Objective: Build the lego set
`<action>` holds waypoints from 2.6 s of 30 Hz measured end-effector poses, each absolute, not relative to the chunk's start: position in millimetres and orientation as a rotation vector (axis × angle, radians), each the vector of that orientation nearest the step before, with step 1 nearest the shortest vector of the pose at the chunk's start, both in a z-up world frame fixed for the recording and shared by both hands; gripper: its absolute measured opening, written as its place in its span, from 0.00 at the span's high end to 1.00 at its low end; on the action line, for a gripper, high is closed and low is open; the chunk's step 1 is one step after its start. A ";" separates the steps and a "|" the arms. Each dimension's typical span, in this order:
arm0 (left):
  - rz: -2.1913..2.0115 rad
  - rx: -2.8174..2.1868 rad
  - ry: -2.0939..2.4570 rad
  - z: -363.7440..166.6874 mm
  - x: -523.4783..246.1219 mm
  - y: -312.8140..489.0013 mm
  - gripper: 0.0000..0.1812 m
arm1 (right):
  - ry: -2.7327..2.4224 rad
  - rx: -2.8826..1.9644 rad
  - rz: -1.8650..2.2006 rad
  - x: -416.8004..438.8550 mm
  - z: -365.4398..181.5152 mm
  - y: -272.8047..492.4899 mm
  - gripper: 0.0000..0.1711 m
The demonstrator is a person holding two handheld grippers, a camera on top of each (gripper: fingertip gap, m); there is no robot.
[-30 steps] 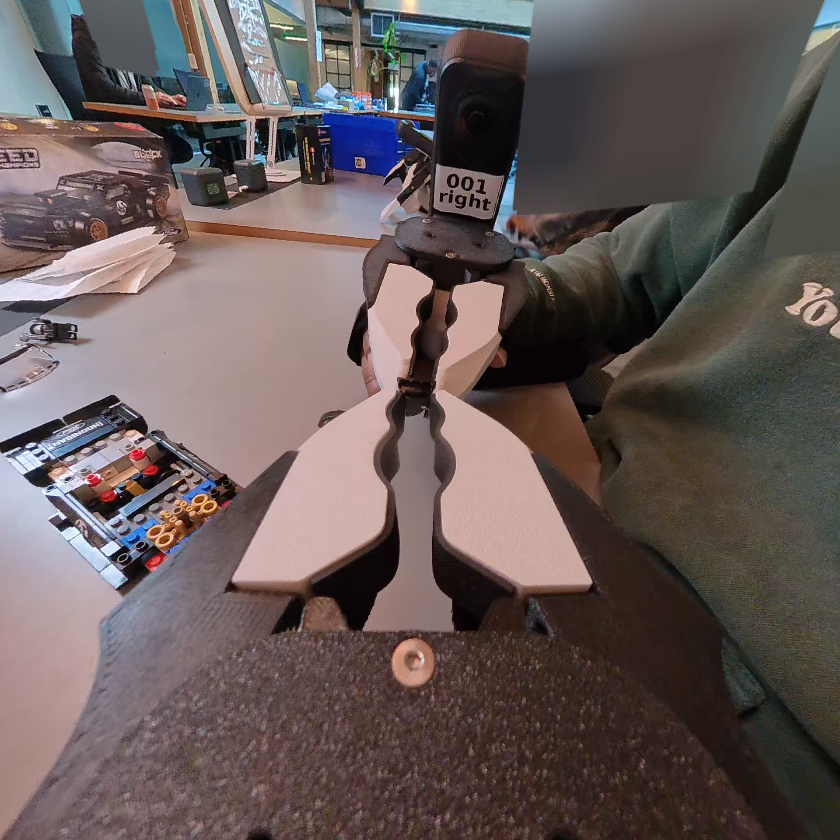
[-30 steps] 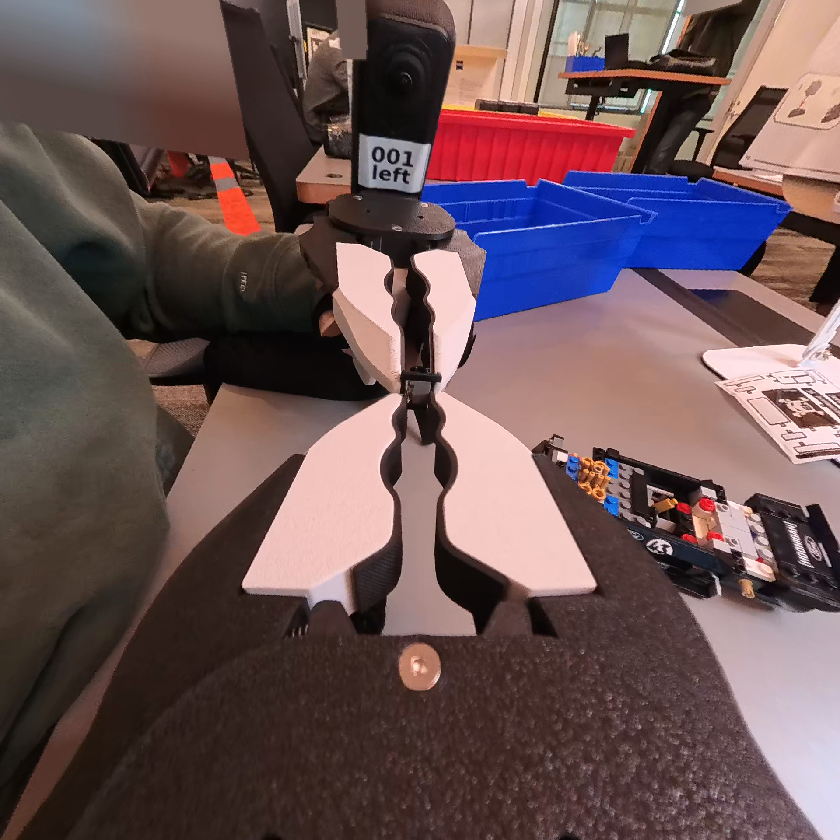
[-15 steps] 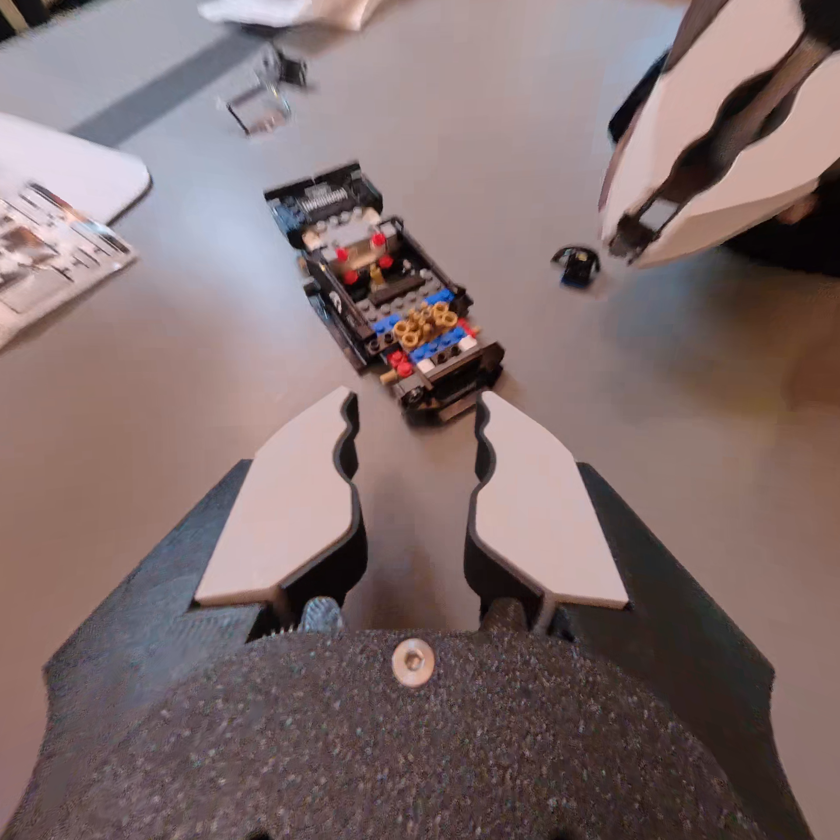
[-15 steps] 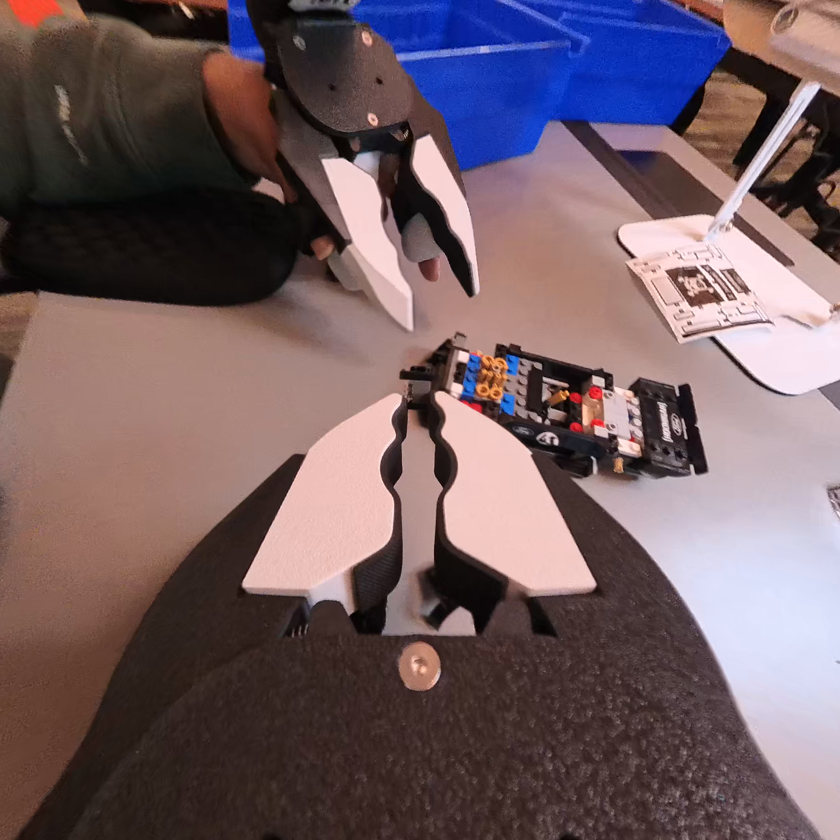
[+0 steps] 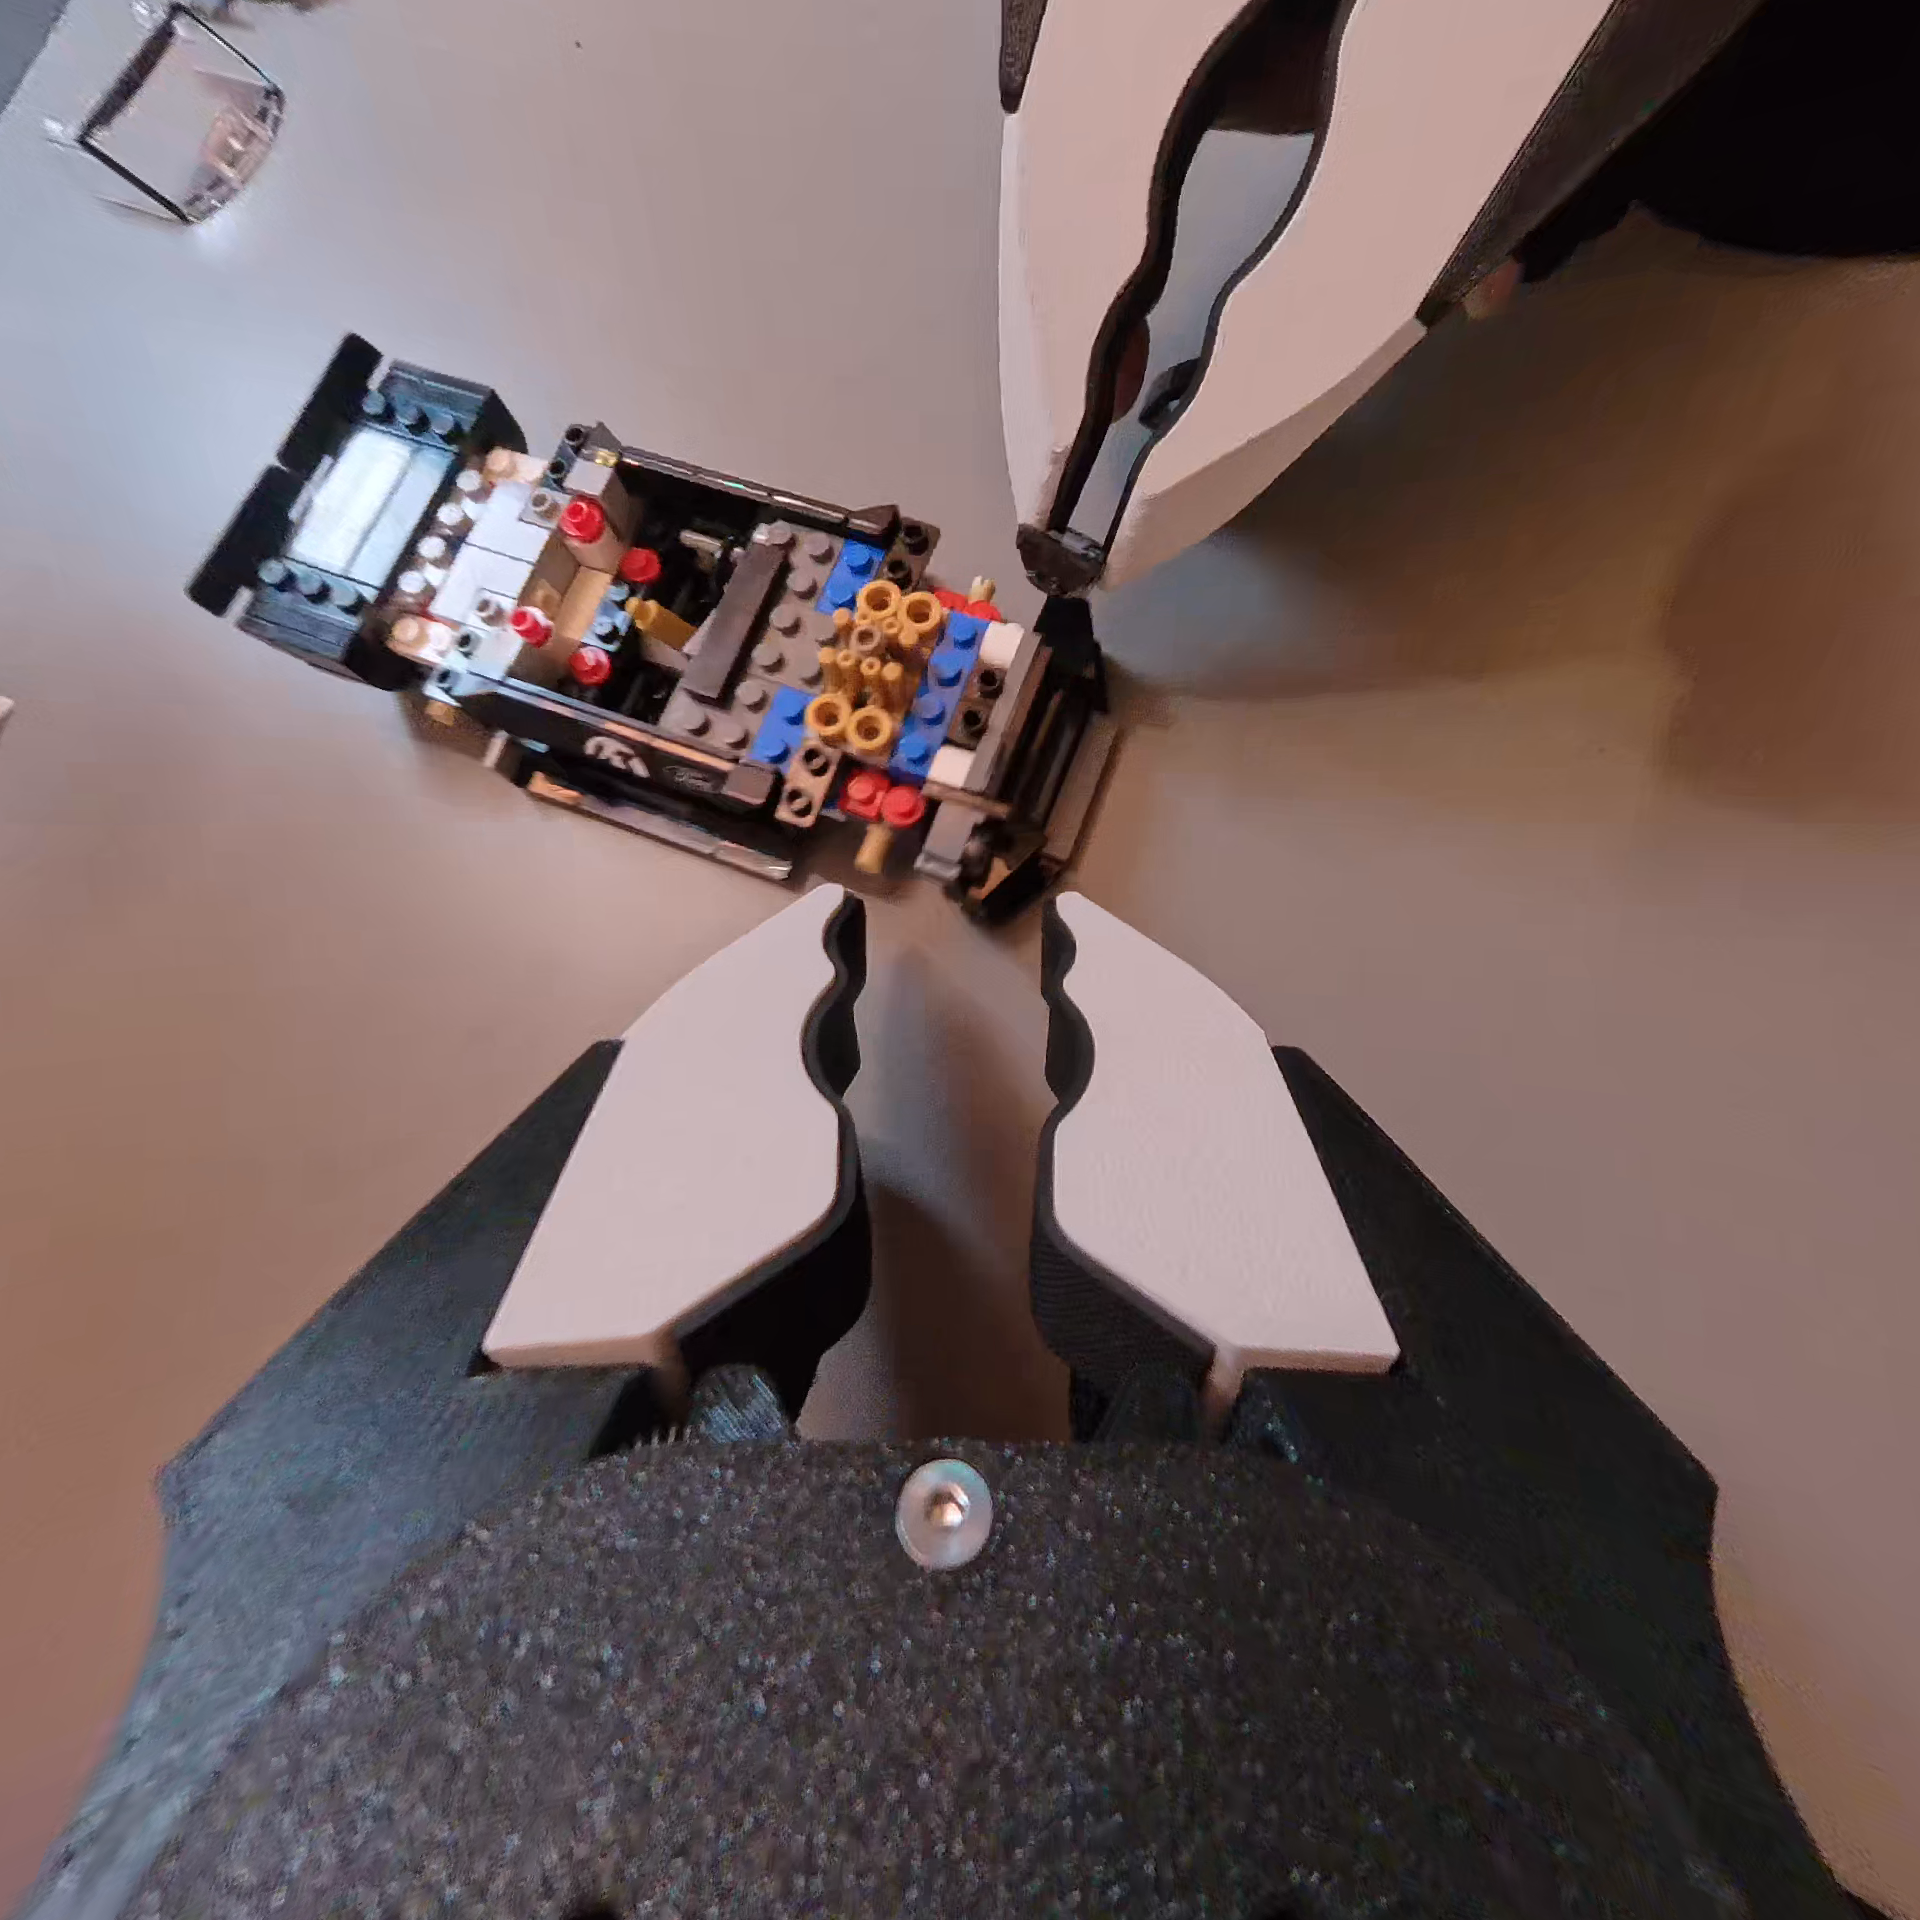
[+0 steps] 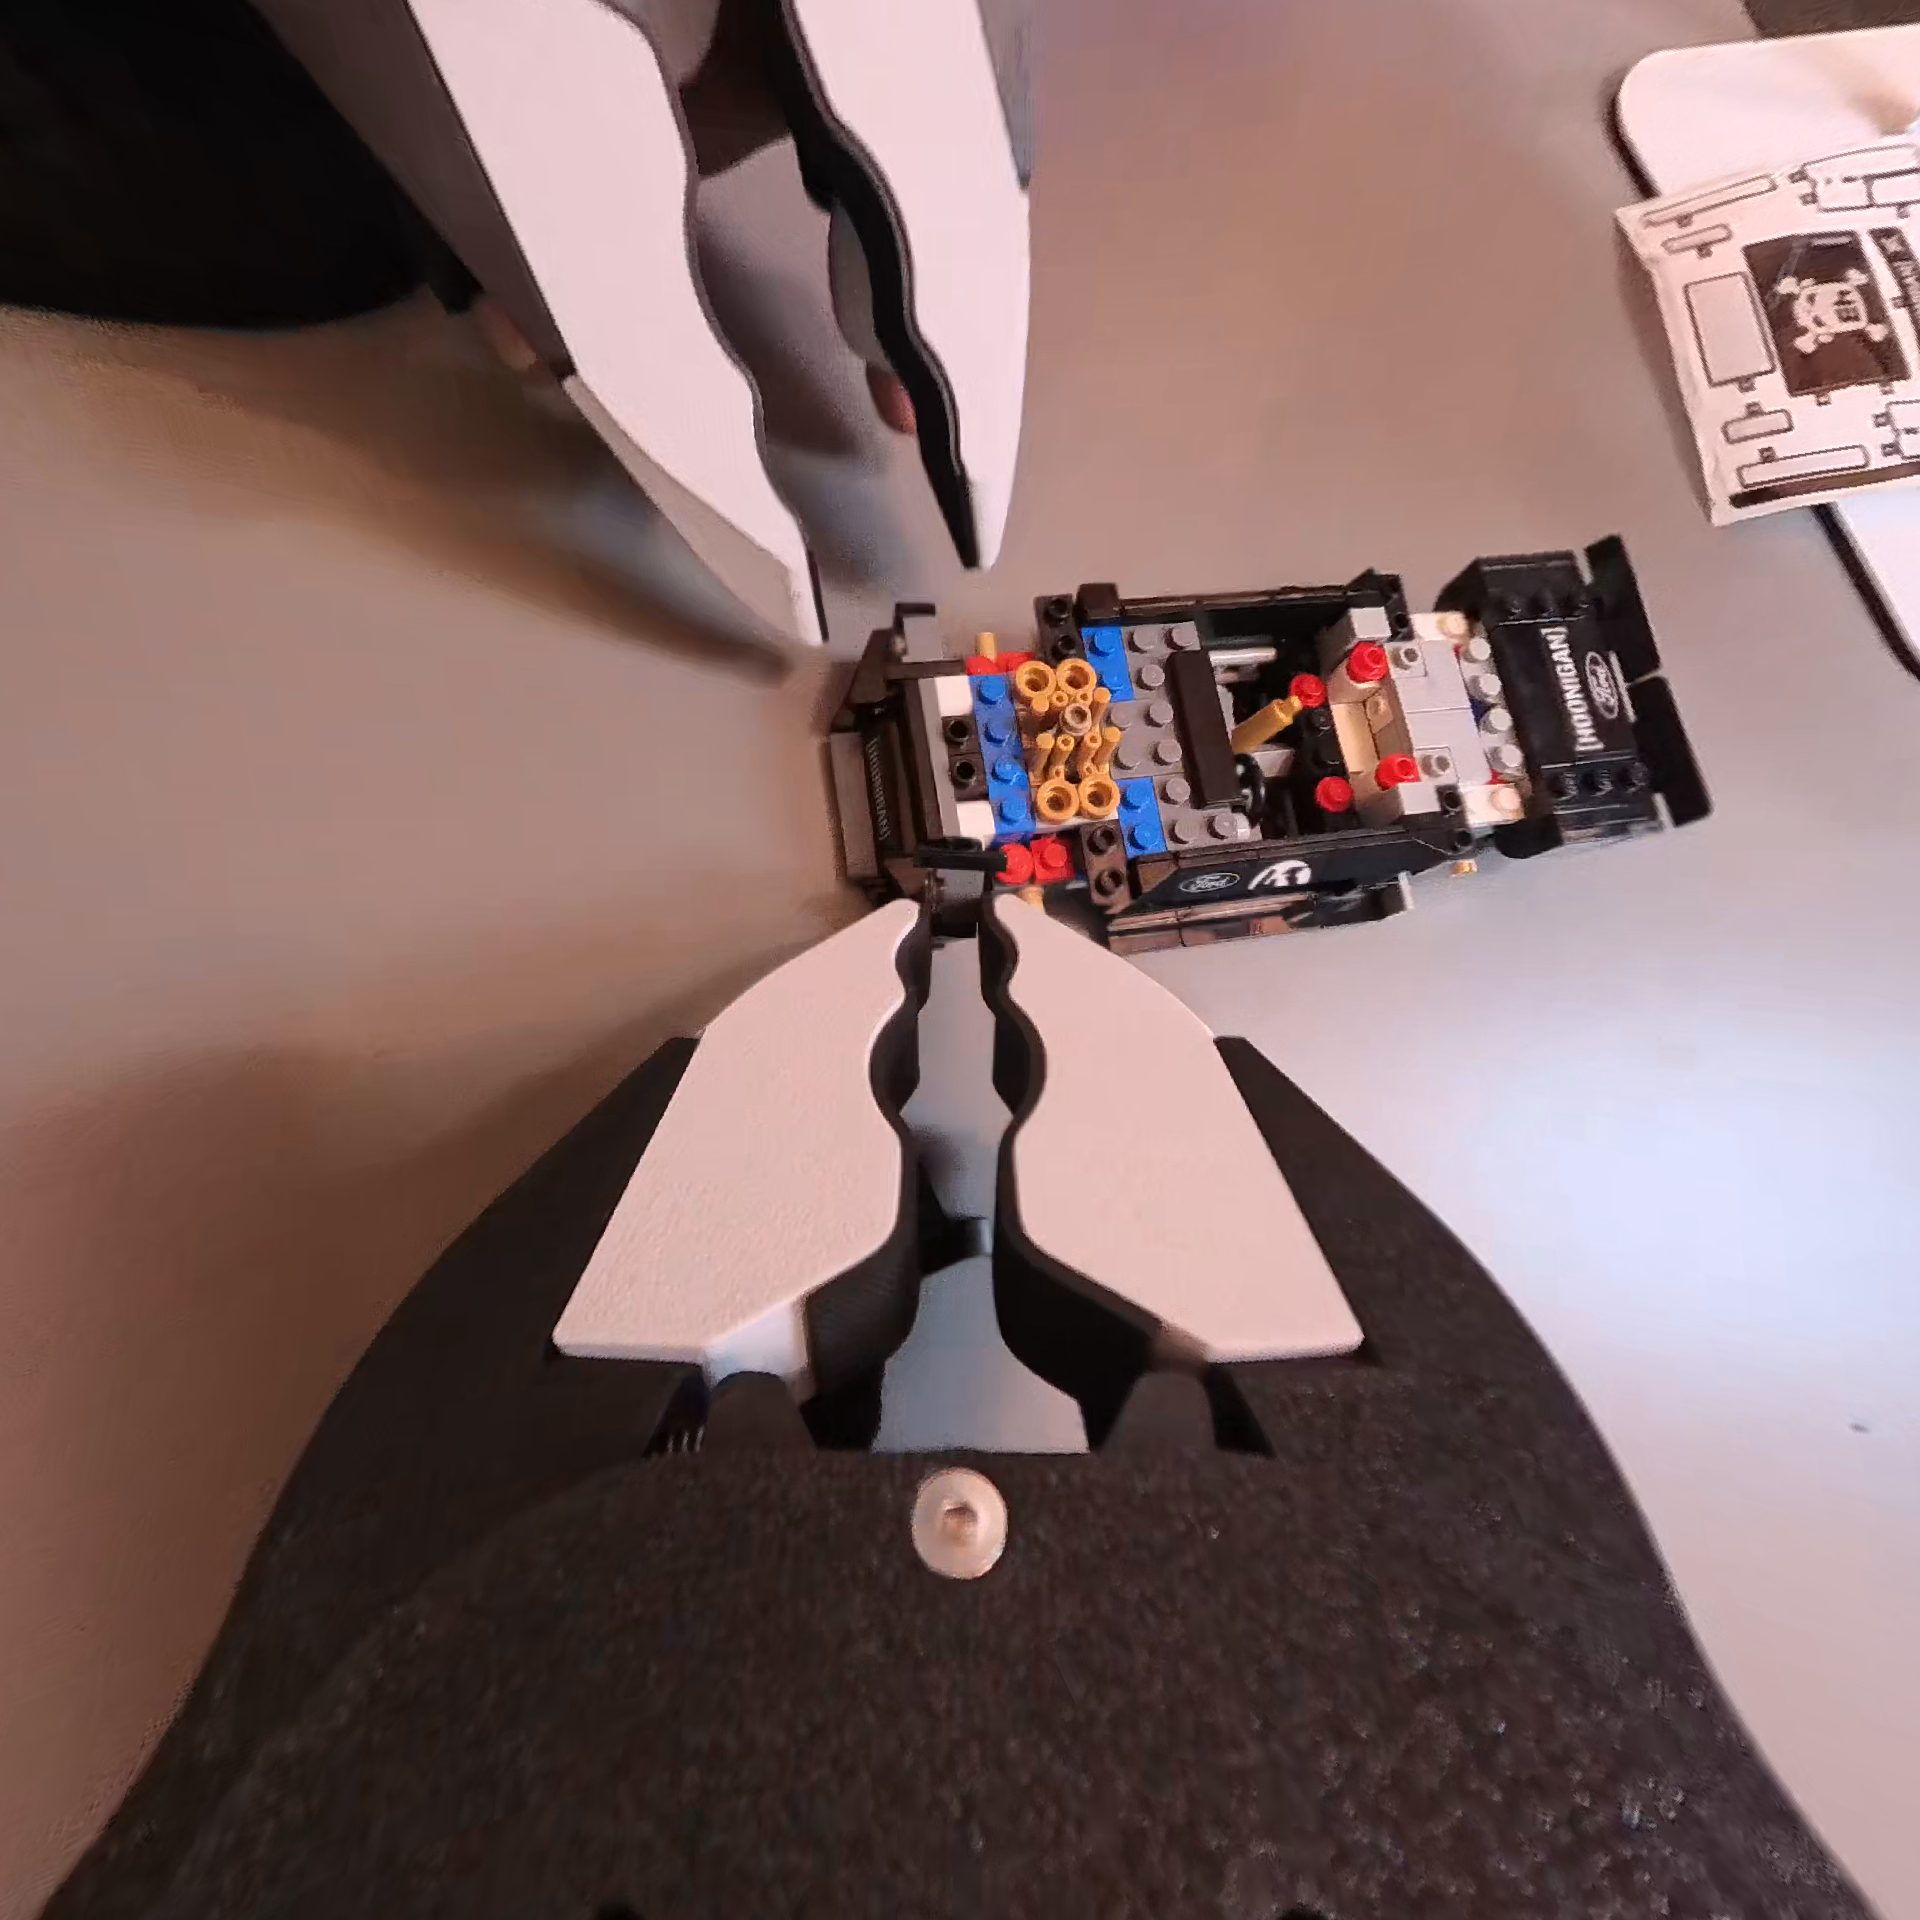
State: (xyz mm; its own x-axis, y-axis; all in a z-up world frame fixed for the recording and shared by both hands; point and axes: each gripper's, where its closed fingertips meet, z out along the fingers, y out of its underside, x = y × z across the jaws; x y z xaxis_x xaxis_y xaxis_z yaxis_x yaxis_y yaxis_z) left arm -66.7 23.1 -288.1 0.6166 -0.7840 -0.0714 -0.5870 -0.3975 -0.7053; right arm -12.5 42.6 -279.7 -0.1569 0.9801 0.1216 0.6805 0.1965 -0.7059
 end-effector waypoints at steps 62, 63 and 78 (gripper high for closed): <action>-0.424 -2.001 1.028 -289.2 -52.7 22.8 0.91 | -2.555 -1.628 0.153 -7.7 -288.8 49.7 0.95; -0.425 -2.001 1.028 -289.2 -52.5 22.8 0.91 | -2.559 -1.625 0.153 -7.8 -288.7 49.5 0.95; -0.435 -1.992 1.031 -288.2 -52.7 22.2 0.92 | -2.592 -1.504 0.235 -8.4 -289.3 52.4 0.95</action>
